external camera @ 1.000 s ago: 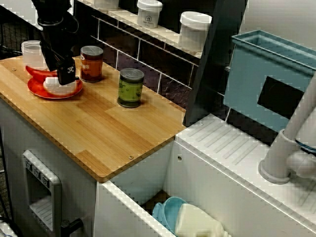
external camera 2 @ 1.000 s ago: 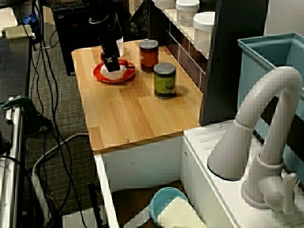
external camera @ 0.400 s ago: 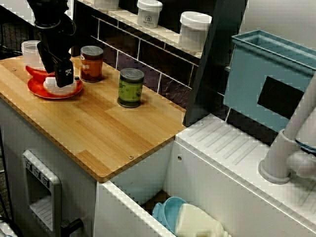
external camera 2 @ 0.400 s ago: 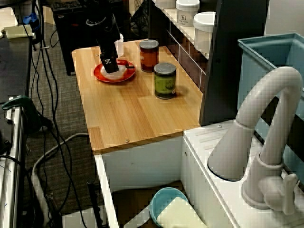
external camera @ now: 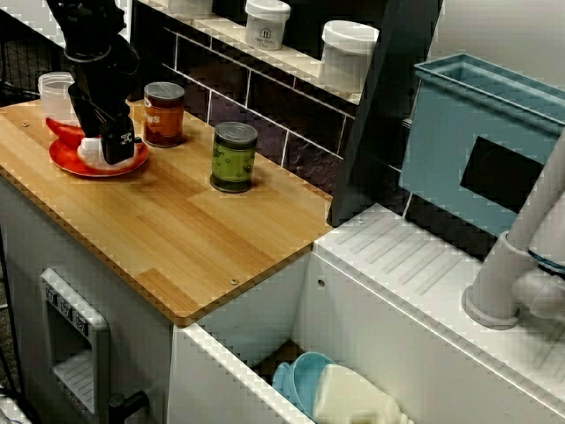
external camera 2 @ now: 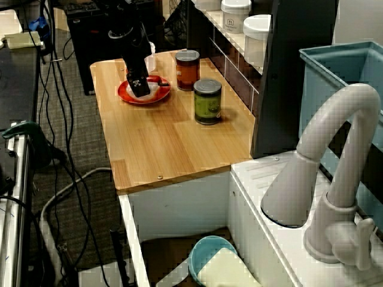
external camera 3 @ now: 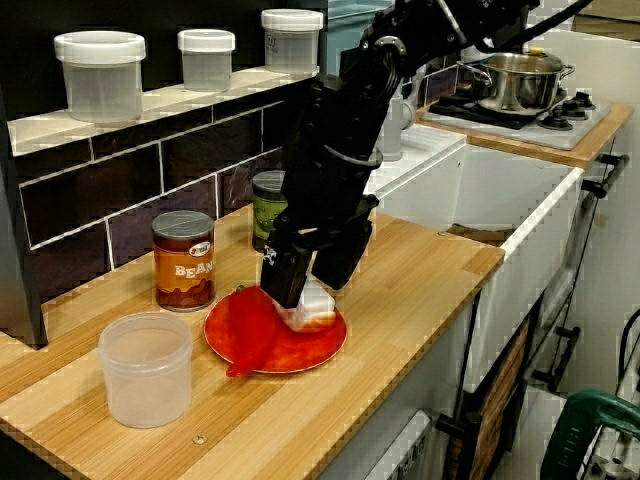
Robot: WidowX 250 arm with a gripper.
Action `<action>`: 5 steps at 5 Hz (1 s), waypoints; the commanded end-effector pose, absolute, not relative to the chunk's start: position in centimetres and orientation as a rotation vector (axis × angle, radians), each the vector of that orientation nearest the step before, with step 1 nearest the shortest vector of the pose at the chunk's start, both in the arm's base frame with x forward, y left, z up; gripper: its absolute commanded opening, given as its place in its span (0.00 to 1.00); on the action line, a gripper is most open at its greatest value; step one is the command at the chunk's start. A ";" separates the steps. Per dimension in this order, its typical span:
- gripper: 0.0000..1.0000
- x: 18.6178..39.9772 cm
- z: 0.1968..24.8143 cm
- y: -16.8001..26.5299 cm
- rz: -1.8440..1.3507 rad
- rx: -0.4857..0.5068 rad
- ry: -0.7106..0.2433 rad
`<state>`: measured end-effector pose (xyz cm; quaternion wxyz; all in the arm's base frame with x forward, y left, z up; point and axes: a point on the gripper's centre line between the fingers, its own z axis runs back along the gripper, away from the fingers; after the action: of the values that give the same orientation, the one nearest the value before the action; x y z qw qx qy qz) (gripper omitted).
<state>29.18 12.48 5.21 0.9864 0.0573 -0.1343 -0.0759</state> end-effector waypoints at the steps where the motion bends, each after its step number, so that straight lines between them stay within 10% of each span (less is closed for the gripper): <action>1: 1.00 30.1 5.5 13.1 -0.131 0.156 -0.300; 4: 1.00 30.8 4.6 13.1 -0.103 0.169 -0.288; 5: 0.00 31.4 4.4 13.3 -0.069 0.156 -0.271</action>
<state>30.29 12.45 3.20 0.9906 0.0650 -0.1145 -0.0383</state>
